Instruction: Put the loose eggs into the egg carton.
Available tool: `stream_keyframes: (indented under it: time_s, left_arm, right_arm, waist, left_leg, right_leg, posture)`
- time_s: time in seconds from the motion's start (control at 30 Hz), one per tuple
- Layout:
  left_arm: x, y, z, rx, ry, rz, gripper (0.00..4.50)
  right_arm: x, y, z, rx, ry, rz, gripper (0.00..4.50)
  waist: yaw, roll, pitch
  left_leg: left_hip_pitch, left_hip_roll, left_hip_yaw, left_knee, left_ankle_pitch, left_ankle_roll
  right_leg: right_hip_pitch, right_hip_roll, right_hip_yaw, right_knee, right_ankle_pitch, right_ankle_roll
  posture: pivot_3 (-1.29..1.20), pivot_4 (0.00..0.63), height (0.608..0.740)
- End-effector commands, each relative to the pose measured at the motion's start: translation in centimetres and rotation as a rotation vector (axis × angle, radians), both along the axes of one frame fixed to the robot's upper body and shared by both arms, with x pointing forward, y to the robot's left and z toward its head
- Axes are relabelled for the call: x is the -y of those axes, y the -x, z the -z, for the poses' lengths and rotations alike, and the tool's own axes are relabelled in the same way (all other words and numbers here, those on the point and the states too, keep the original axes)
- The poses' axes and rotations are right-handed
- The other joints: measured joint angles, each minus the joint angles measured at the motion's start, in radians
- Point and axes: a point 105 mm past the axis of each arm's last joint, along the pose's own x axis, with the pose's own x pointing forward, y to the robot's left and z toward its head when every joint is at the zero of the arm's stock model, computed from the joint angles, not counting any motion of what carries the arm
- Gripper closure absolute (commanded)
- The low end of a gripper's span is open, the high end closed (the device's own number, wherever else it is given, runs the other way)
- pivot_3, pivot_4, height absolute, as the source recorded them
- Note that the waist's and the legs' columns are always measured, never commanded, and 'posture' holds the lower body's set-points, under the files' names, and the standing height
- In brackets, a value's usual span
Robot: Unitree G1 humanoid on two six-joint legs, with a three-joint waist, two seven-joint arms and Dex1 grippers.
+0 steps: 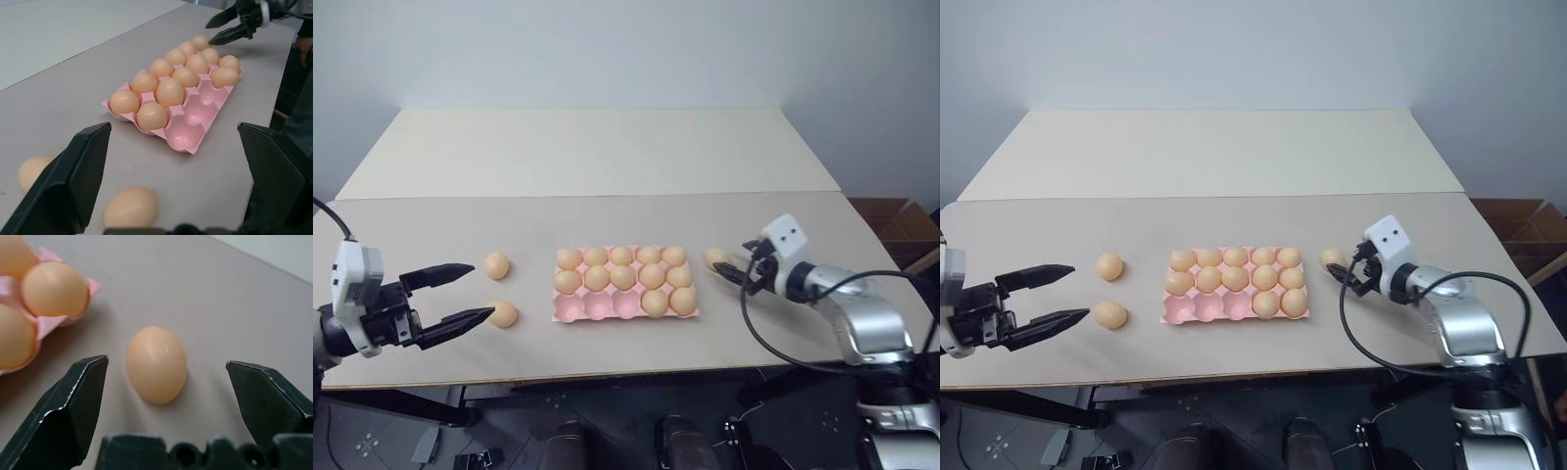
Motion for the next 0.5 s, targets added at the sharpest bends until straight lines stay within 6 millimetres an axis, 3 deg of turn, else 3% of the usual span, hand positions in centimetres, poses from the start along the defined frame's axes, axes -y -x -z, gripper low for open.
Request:
stream_keyframes:
  time_s: [0.03,0.17,0.27,0.4,0.5]
  left_arm:
    - [0.4,0.2,-0.8,0.042,-0.01,0.01,0.0]
    - [0.3,0.4,-0.7,0.041,-0.012,0.003,0.0]
    - [0.4,0.4,-0.6,0.04,-0.013,0.001,0.0]
    - [0.5,0.4,-0.7,0.044,-0.017,0.005,0.0]
    - [0.6,0.5,-0.7,0.043,-0.017,0.003,0.0]
  right_arm:
    - [0.0,-1.2,-0.3,0.034,0.017,0.035,0.01]
    - [-0.4,-1.9,0.2,0.017,-0.003,0.056,0.01]
    - [-0.7,-2.0,0.3,0.016,-0.017,0.057,0.59]
    - [-1.6,-1.2,-1.1,0.072,-0.011,0.013,1.94]
    - [-3.3,0.4,-3.1,0.133,-0.007,-0.053,1.94]
  waist:
    - [0.001,0.0,0.0]
    - [-0.001,0.0,0.0]
    - [-0.001,0.0,0.0]
    - [-0.001,0.0,0.0]
    - [-0.001,0.0,0.0]
  left_leg:
    - [0.0,0.0,0.0,0.0,0.0,0.0]
    - [0.0,0.0,0.0,0.0,0.0,0.0]
    - [0.001,0.0,0.0,0.0,0.0,0.0]
    - [0.001,0.0,0.0,0.0,0.0,0.0]
    - [0.001,0.0,0.0,0.0,0.0,0.0]
  right_leg:
    - [0.0,0.0,0.0,0.0,0.0,0.0]
    - [0.0,0.0,0.0,0.0,0.0,0.0]
    - [0.001,0.0,0.0,0.0,0.0,0.0]
    - [0.001,0.0,0.0,0.001,0.0,0.0]
    - [0.0,0.0,0.0,0.001,0.0,0.0]
  posture:
    - [0.0,0.15,0.74]
    - [0.0,0.15,0.74]
    - [0.0,0.15,0.74]
    - [0.0,0.15,0.74]
    - [0.0,0.15,0.74]
